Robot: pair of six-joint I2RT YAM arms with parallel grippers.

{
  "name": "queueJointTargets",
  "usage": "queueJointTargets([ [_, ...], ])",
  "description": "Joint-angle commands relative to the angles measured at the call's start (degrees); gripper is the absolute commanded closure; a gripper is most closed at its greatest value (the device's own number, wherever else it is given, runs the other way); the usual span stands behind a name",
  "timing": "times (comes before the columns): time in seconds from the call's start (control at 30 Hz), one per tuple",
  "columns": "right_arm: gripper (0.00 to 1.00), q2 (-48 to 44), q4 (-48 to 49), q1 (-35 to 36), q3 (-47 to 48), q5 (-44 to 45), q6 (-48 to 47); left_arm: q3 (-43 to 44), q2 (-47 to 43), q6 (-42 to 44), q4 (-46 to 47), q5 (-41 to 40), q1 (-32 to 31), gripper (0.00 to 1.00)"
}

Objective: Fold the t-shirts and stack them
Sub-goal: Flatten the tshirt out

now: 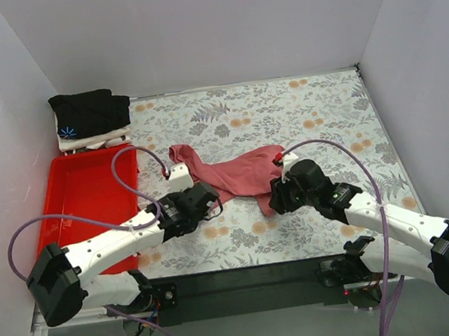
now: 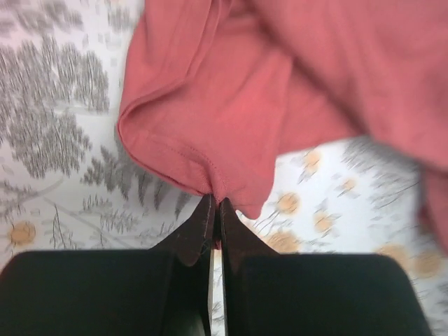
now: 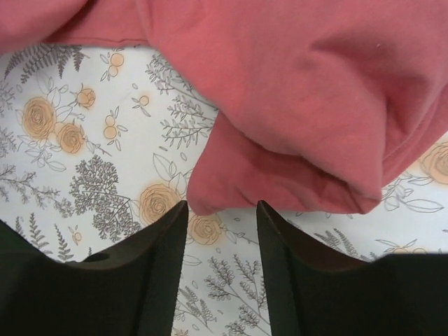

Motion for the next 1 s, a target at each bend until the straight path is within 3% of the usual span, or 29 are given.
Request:
queueJointTargets([
  [0.0, 0.59, 0.17, 4.14, 1.1, -0.78, -3.0, 1.95, 5.74, -3.34, 8.05, 2.34, -6.64, 3.57, 1.0],
  [0.27, 0.49, 0.78, 3.88, 1.19, -0.51, 4.11, 2.21, 25.66, -6.34, 31.33, 19.29, -3.4, 10.07, 1.0],
  [0.37, 0.46, 4.29, 4.05, 1.19, 1.15, 7.89, 1.77, 35.59, -3.18, 35.92, 20.71, -3.48, 11.22, 1.0],
  [0.5, 0.45, 9.82, 6.77, 1.19, 2.91, 9.47, 2.03, 41.77, -1.06, 41.73, 22.48, -0.85, 12.98, 1.0],
  [0.67, 0.45, 14.32, 10.2, 1.19, 6.86, 8.0, 2.39, 42.76, -1.06, 42.79, 22.21, 0.65, 13.42, 1.0],
  [0.97, 0.45, 11.42, 13.02, 1.8, 9.51, 0.53, 2.39, 41.18, -2.2, 43.84, 22.92, -0.93, 13.42, 1.0],
])
